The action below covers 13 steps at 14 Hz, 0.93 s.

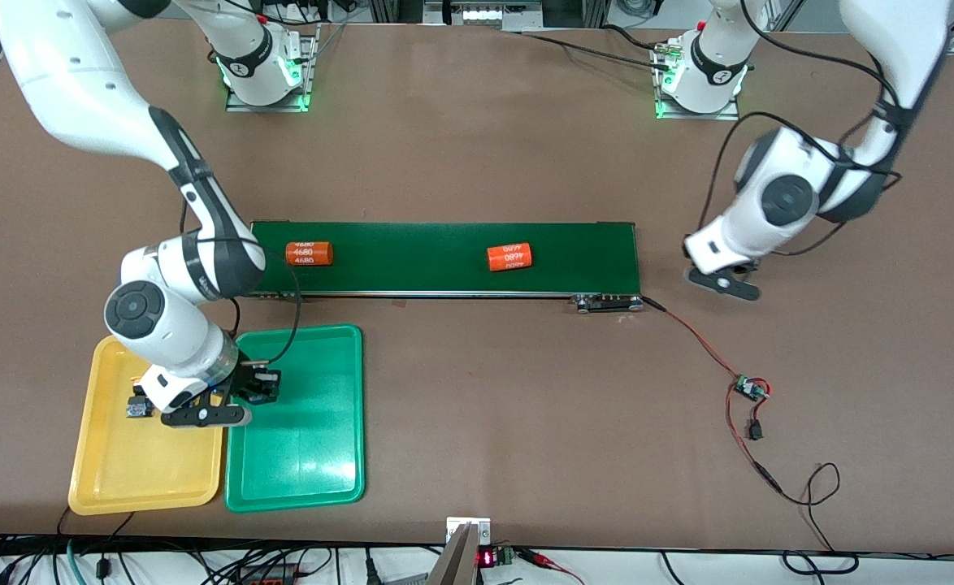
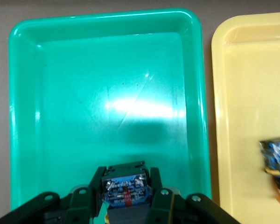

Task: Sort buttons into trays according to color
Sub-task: 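Release the button into the green tray while the left gripper places another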

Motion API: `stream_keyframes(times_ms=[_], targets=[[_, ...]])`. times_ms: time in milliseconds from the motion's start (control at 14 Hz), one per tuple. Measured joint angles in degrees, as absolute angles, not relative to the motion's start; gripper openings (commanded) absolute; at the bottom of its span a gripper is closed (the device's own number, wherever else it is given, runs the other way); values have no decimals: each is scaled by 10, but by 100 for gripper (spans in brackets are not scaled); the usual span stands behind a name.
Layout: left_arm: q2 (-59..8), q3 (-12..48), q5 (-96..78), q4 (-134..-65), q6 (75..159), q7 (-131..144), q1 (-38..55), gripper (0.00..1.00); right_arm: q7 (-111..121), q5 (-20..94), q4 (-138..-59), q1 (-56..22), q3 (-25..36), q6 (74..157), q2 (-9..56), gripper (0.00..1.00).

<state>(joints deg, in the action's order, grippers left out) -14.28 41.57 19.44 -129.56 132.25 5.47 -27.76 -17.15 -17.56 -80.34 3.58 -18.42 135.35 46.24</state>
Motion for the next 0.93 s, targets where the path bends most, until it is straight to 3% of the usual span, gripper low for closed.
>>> stream_keyframes(times_ms=[72, 143, 215, 286, 930], targets=[[-127, 431, 175, -1287, 1320, 56, -260, 8, -170, -176, -800, 37, -184, 1364, 474, 25], [-117, 440, 144, -1277, 1317, 56, -244, 8, -169, -176, -798, 37, -184, 1369, 482, 37], [-113, 444, 112, -1267, 1316, 56, -228, 7, -169, -176, -796, 36, -184, 1369, 486, 75], [-112, 445, 86, -1259, 1316, 56, -215, 7, -169, -176, -795, 37, -184, 1369, 487, 97], [-203, 413, 35, -1228, 1347, 123, -146, 7, -163, -176, -795, 46, -180, 1370, 496, 100]])
